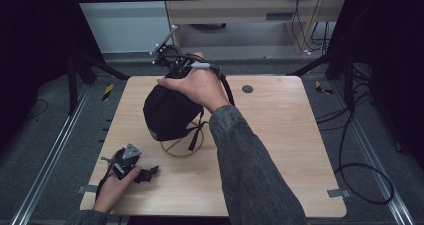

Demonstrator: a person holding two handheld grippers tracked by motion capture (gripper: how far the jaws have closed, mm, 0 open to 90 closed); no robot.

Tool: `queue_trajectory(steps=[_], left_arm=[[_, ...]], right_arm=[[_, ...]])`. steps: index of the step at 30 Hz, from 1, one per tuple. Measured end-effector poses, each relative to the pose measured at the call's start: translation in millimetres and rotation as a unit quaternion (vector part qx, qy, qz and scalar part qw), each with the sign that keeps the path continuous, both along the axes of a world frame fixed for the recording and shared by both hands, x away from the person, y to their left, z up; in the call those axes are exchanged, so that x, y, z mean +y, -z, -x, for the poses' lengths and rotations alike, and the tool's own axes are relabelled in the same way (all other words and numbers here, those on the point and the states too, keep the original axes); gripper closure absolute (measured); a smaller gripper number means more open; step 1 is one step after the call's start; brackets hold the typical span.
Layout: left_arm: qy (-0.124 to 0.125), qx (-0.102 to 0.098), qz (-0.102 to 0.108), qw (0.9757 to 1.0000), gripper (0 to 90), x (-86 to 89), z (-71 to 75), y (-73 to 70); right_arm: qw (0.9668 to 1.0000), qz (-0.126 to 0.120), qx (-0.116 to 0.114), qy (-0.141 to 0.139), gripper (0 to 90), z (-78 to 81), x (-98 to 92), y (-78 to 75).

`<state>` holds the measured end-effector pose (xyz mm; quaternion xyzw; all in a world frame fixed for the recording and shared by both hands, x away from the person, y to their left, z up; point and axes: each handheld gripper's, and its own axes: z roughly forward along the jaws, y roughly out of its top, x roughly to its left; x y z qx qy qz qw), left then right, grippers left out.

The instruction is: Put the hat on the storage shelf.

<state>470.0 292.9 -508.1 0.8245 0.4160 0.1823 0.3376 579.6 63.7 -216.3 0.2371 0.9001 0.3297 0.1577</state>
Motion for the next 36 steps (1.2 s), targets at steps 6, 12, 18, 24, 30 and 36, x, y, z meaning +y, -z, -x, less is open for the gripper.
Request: queue_trajectory(steps=[6,12,18,24,30,36], left_arm=[[0.000,0.000,0.000,1.0000,0.0,0.0,0.0,0.0],[0.001,-0.001,-0.001,1.0000,0.0,0.1,-0.1,-0.1],[-0.001,-0.001,0.001,1.0000,0.0,-0.1,-0.1,0.1],[0.000,-0.001,0.000,1.0000,0.0,0.1,-0.1,-0.1],[0.000,0.000,0.000,1.0000,0.0,0.0,-0.1,0.0],[0.000,0.000,0.000,1.0000,0.0,-0.1,-0.1,0.0]], right_arm=[[0.9998,-0.009,-0.010,0.016,22.0,1.9,-7.4,-3.2],[0.9989,-0.019,-0.014,0.039,7.9,5.1,-20.4,-1.2],[0.9982,-0.031,-0.026,0.043,6.2,11.5,-37.0,0.1],[0.9960,-0.050,-0.048,0.057,5.7,18.6,-69.2,-1.0],[0.9929,-0.061,-0.065,0.079,6.6,23.9,-98.1,0.4],[0.9897,-0.073,-0.075,0.098,5.8,28.4,-127.3,6.9]])
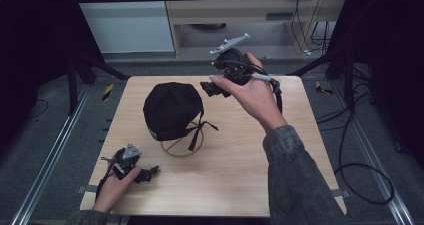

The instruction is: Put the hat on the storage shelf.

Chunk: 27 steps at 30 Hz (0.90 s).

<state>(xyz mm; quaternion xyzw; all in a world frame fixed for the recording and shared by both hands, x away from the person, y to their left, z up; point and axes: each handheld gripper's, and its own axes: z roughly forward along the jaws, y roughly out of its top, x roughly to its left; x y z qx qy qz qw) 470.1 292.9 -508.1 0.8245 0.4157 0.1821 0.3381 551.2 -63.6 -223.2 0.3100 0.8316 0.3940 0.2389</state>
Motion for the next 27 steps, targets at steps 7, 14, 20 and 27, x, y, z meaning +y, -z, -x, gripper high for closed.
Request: queue_trajectory(steps=[7,14,20,27], left_arm=[[0.000,0.000,0.000,1.0000,0.0,0.0,0.0,0.0],[0.000,0.000,0.000,1.0000,0.0,0.0,0.2,0.1],[-0.001,0.000,0.000,1.0000,0.0,0.0,0.2,0.1],[-0.001,-0.001,0.001,1.0000,0.0,-0.1,0.3,0.3]], right_arm=[[0.9996,-0.012,-0.004,0.024,5.8,8.2,-33.2,8.9],[0.9990,-0.018,-0.003,0.040,6.7,16.3,-57.5,16.1],[0.9981,-0.022,-0.005,0.057,7.6,24.7,-75.1,20.3],[0.9975,-0.019,-0.013,0.067,7.4,34.2,-86.1,26.9]])
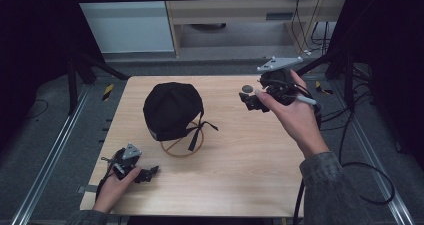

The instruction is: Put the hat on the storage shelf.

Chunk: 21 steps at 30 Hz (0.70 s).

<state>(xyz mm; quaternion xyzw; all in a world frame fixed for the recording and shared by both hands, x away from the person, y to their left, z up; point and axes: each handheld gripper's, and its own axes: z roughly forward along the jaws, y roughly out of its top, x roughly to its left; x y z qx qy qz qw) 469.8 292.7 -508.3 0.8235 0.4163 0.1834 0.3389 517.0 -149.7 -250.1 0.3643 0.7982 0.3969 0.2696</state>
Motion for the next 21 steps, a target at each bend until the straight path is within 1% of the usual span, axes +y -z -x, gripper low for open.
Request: queue_trajectory(steps=[1,4,7,8,11,12,13,15,16,17,19,21], left_arm=[[0.000,0.000,0.000,1.0000,0.0,0.0,0.0,0.0],[0.000,0.000,0.000,1.0000,0.0,0.0,0.0,0.0],[-0.001,0.000,0.001,1.0000,0.0,-0.1,0.2,0.1],[-0.001,0.000,0.001,1.0000,0.0,-0.2,0.3,0.1],[0.000,0.000,-0.001,1.0000,0.0,0.2,0.1,-0.1],[0.000,0.000,-0.001,1.0000,0.0,0.1,0.1,-0.1],[0.000,0.000,-0.001,1.0000,0.0,0.2,0.2,-0.1],[0.000,0.000,-0.001,1.0000,0.0,0.2,0.2,-0.1],[0.000,0.000,-0.001,1.0000,0.0,0.2,0.2,-0.1],[0.000,0.000,-0.002,1.0000,0.0,0.2,0.2,-0.1],[0.000,0.000,-0.002,1.0000,0.0,0.2,0.2,-0.1],[0.000,0.000,-0.002,1.0000,0.0,0.2,0.2,-0.1]], right_arm=[[1.0000,0.004,0.001,0.005,7.5,4.4,-3.8,4.0],[1.0000,0.005,0.000,0.009,7.5,8.3,-6.9,7.8],[0.9999,0.002,0.000,0.013,7.8,14.8,-14.7,17.0],[0.9998,0.002,0.000,0.018,8.1,17.7,-19.2,22.2],[0.9996,0.000,0.001,0.027,8.5,21.1,-26.7,30.4],[0.9996,0.000,0.001,0.027,8.5,21.1,-26.7,30.4],[0.9996,-0.004,-0.002,0.029,9.0,24.0,-32.3,36.5],[0.9994,-0.011,-0.006,0.031,9.3,26.4,-36.0,41.1],[0.9994,-0.011,-0.006,0.031,9.3,26.4,-36.0,41.1],[0.9993,-0.015,-0.006,0.033,9.3,28.2,-39.7,46.4],[0.9991,-0.020,-0.005,0.037,9.3,30.8,-42.6,52.3],[0.9989,-0.021,-0.007,0.042,9.3,33.6,-44.9,59.6]])
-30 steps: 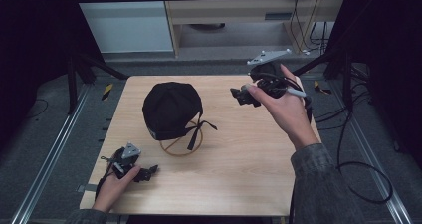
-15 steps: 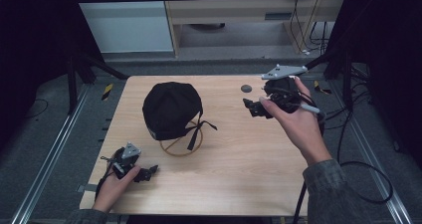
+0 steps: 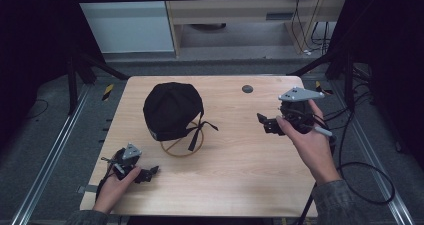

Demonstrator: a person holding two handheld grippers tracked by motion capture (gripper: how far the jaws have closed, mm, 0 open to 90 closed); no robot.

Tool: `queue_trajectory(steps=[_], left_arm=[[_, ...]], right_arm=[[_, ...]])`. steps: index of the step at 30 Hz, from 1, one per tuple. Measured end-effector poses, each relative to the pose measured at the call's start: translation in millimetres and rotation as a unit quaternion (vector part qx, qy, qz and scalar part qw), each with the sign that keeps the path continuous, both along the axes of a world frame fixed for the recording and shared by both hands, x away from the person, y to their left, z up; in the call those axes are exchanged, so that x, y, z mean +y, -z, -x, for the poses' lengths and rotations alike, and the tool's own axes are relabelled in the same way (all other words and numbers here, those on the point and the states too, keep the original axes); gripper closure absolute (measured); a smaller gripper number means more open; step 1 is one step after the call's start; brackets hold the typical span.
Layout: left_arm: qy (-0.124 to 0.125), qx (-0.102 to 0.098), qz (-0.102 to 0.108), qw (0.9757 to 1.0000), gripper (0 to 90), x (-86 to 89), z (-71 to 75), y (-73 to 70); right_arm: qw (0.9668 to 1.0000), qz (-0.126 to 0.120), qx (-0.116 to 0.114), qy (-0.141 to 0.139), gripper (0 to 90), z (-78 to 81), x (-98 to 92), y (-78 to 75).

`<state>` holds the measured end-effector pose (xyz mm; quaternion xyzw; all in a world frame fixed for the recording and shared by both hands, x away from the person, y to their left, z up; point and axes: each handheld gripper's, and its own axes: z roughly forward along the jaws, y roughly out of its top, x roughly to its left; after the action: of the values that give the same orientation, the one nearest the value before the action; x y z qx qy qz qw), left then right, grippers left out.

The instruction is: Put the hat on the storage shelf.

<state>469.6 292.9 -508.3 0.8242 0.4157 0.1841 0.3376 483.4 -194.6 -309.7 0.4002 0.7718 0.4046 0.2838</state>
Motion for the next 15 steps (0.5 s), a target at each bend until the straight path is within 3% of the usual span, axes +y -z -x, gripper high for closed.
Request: queue_trajectory(steps=[15], left_arm=[[-0.001,0.000,0.000,1.0000,0.0,-0.1,0.2,0.0]], right_arm=[[0.9995,0.009,0.025,0.020,9.3,7.7,-6.1,60.9]])
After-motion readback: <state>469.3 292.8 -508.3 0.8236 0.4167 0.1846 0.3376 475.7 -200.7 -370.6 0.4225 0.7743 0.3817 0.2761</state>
